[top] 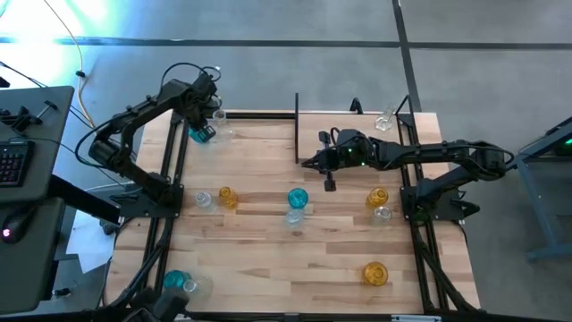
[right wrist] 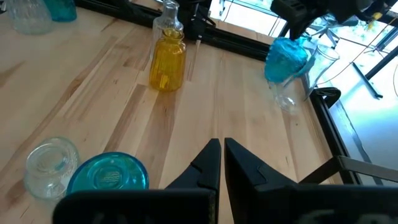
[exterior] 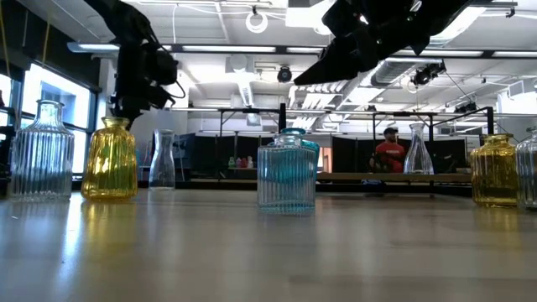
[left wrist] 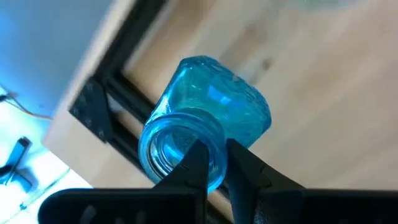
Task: Sort vases onto shelf
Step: Put the top blue vase on the shelf
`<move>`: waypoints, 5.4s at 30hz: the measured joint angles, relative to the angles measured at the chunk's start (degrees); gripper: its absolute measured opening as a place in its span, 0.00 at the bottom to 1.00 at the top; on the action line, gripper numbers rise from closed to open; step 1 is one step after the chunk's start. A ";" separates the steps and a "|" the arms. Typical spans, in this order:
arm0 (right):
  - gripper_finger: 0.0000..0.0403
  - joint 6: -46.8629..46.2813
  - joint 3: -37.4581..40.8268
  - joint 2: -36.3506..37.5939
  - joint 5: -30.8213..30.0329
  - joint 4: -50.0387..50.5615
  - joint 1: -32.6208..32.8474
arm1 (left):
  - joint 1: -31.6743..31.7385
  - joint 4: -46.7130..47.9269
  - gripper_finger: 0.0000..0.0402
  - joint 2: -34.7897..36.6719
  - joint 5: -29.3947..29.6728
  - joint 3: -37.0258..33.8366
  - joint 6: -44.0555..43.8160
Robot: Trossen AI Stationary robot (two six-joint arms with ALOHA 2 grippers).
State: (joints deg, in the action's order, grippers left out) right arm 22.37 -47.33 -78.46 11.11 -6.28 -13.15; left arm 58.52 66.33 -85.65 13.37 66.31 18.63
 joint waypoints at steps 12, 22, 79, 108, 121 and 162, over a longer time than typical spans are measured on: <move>0.01 -0.35 0.00 0.00 -0.02 -1.65 0.00 | -7.40 14.20 0.04 9.75 -2.67 3.58 -8.06; 0.01 -4.11 -0.28 0.60 -1.32 -1.53 0.18 | -25.57 16.89 0.04 17.02 -5.38 10.35 -22.54; 0.00 -23.93 17.46 48.04 -39.21 17.59 16.13 | -51.59 -0.71 0.04 -44.30 -8.98 62.33 -12.41; 0.00 -23.43 17.46 48.04 -37.98 18.20 16.15 | -52.70 -0.58 0.12 -46.71 -3.78 62.31 -15.71; 0.00 -23.82 17.46 48.03 -37.87 20.05 16.15 | -53.57 -0.77 0.26 -46.62 -3.85 62.31 -16.04; 0.26 -27.76 17.41 45.95 -37.43 22.83 16.17 | -55.25 -15.75 0.03 -43.63 -11.59 66.79 -12.51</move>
State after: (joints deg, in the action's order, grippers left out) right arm -5.39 -29.92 -32.50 -26.32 16.56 3.03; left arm 3.27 50.58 -129.27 1.78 133.10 6.12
